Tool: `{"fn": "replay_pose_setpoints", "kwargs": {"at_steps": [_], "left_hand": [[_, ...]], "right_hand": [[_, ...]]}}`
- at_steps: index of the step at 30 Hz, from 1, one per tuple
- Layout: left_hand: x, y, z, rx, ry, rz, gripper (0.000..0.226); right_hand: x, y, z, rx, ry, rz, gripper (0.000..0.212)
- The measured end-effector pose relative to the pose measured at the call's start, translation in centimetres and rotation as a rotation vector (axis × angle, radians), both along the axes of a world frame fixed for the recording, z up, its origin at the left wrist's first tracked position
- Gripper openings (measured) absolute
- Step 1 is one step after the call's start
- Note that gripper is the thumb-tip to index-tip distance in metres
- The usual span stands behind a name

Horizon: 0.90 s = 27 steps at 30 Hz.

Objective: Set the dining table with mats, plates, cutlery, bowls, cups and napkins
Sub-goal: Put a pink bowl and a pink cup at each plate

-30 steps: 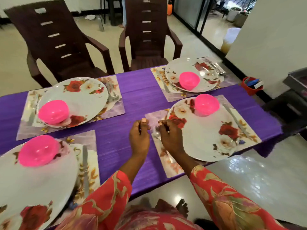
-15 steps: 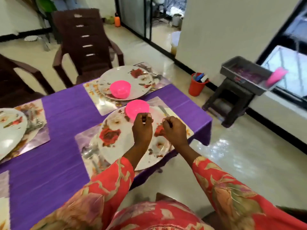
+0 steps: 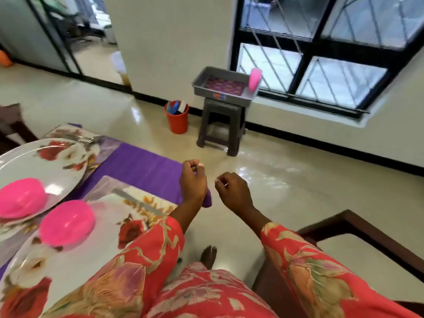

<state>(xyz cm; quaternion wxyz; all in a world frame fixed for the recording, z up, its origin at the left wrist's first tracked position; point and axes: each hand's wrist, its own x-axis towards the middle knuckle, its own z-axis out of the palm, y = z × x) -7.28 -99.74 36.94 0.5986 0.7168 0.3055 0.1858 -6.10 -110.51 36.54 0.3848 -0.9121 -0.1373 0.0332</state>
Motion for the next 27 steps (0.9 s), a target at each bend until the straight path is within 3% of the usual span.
{"fn": "replay_pose_setpoints", "kwargs": {"at_steps": [5,16,27], "left_hand": [[6.6,-4.8,-1.9,-0.054,0.031,-0.132,0.007],[24.6,-9.2,-5.2,0.178,0.138,-0.351,0.016],[39.9,-9.3,-4.2,0.399,0.231,-0.438,0.02]], "right_hand": [[5.0,-4.5,-1.2,-0.105,-0.007,-0.12,0.02],[21.8,-11.1,-2.5,-0.293,0.082,-0.217,0.02],[36.9,-11.4,-2.2,-0.19,0.133,-0.34,0.018]]}}
